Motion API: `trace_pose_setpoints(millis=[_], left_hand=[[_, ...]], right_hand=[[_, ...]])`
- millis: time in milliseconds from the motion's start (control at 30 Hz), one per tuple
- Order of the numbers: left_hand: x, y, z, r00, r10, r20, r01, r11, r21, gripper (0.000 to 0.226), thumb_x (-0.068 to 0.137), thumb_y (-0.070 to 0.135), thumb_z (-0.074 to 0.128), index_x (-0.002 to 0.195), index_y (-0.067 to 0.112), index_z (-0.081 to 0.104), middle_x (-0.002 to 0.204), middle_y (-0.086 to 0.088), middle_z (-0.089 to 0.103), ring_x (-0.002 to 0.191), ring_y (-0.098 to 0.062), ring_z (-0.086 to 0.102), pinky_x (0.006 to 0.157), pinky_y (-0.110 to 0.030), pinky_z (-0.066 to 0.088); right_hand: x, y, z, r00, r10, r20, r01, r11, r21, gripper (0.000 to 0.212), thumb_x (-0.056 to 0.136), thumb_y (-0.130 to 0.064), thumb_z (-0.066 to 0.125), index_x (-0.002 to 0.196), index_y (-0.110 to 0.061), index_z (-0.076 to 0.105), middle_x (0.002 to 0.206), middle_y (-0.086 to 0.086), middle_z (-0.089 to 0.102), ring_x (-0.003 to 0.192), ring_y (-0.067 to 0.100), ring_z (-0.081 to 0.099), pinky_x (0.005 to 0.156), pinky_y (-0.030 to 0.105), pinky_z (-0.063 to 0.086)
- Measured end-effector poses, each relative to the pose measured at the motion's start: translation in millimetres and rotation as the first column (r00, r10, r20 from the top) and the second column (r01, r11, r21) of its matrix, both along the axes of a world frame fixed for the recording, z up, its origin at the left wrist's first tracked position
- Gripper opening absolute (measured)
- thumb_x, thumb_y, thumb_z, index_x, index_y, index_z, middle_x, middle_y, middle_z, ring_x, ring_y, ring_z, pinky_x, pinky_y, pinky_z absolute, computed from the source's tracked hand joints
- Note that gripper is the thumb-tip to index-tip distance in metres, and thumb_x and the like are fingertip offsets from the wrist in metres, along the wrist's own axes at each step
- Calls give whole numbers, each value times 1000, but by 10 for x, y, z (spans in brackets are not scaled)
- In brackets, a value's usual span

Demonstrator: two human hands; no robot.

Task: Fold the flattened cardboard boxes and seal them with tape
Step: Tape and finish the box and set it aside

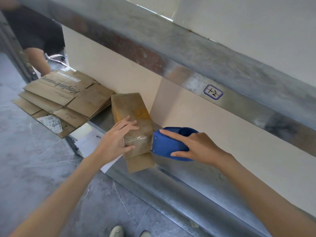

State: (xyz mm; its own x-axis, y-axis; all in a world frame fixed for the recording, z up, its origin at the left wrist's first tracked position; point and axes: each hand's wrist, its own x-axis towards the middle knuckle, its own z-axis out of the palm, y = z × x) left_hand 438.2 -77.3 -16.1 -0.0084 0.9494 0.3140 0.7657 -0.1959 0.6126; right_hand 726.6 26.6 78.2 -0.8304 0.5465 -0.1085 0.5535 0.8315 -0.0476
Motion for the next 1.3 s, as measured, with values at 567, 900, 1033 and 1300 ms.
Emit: trace_pose_setpoints(millis=[567,900,1033,1300], left_hand=[[-123,-37,-32,999,-2,43,0,999,50,66,71,20,90,130,23,60,146,15,47,148,0,23,114,-33,34],[-94,-46,-2,998,-2,61,0,1000,29,64,72,16,89,129,18,61,146,9,49,149,-12,27,114,-39,37],[-109,-60,-8,998,-15,63,14,1000,16,62,73,17,88,129,16,61,147,6,49,150,-15,27,114,-43,40],[-100,-92,-47,998,-31,54,30,999,19,58,75,17,87,128,20,61,146,10,47,149,-12,27,113,-41,39]], right_hand=[[-33,-22,-14,988,34,-151,-71,966,-249,63,95,-57,48,134,-79,4,82,7,65,61,18,49,67,26,49],[-148,-50,23,990,4,-142,-46,955,-294,57,91,-50,62,130,-67,24,79,3,60,70,12,52,70,27,46],[-159,-8,18,994,4,-105,-37,948,-316,57,91,-47,62,131,-65,25,89,3,63,78,17,54,74,29,47],[253,98,42,995,-55,-86,36,979,-202,61,90,-54,59,134,-69,20,82,-6,66,68,10,56,68,27,46]])
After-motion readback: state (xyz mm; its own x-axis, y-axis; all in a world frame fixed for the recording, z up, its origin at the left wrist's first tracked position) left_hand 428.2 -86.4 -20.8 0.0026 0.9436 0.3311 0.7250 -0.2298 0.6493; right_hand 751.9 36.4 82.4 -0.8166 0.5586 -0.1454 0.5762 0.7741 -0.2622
